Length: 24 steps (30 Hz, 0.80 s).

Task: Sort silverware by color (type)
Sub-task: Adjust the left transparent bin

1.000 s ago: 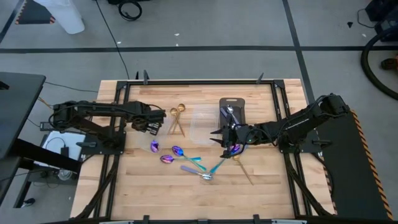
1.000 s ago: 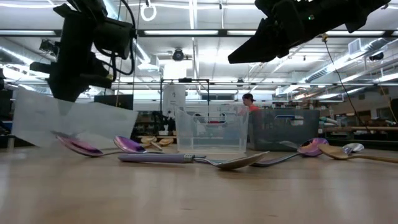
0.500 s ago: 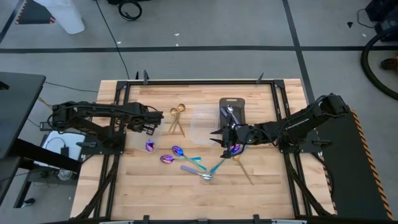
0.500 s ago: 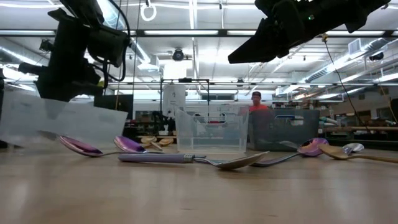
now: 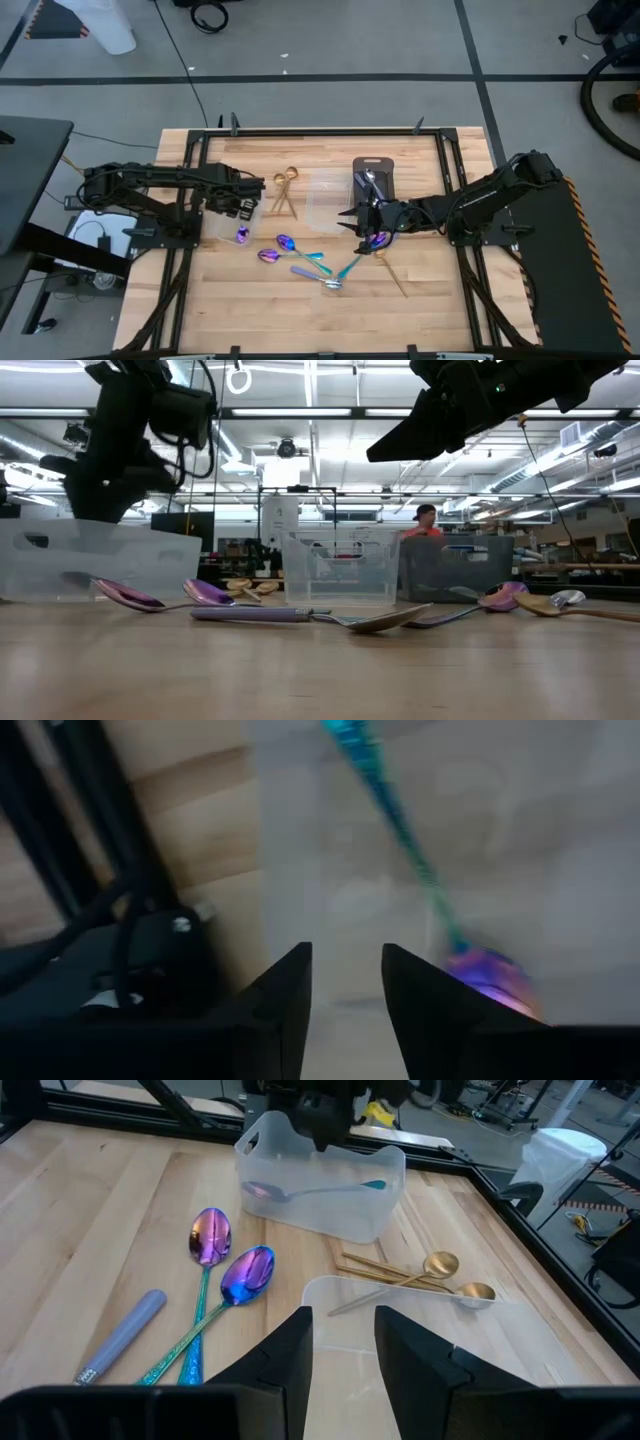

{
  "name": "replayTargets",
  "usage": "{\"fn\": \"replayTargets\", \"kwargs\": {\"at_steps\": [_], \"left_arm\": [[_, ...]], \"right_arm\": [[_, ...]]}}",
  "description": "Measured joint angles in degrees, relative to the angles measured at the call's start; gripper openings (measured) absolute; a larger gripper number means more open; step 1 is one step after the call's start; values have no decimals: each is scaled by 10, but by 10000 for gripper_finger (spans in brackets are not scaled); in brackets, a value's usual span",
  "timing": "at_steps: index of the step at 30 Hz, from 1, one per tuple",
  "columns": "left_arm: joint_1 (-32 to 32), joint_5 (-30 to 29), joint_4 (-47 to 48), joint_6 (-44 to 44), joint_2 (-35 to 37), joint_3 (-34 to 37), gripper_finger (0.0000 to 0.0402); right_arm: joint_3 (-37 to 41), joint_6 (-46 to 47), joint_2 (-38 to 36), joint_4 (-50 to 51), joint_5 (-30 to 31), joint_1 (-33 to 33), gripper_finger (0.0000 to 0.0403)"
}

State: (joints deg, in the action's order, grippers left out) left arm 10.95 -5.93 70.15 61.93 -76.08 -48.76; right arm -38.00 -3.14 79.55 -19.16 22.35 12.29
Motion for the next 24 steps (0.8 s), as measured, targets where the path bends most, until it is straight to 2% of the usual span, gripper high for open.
{"fn": "replayTargets", "kwargs": {"at_steps": [7, 9, 13, 15, 18, 24], "left_arm": [[-53, 15, -86, -118, 0, -54, 132], [-69, 0, -131, -148, 0, -55, 132], [-79, -71, -187, -170, 0, -55, 132], [-76, -81, -216, -185, 0, -55, 133], [-70, -68, -252, -207, -7, -55, 133], [-46, -4, -220, -267, -51, -55, 133]], "right_arm": [[0, 0, 0, 0, 0, 0, 121], [0, 0, 0, 0, 0, 0, 121], [0, 0, 0, 0, 0, 0, 121], [0, 0, 0, 0, 0, 0, 121], [0, 2, 0, 0, 0, 0, 121], [0, 1, 0, 0, 0, 0, 121]]}}
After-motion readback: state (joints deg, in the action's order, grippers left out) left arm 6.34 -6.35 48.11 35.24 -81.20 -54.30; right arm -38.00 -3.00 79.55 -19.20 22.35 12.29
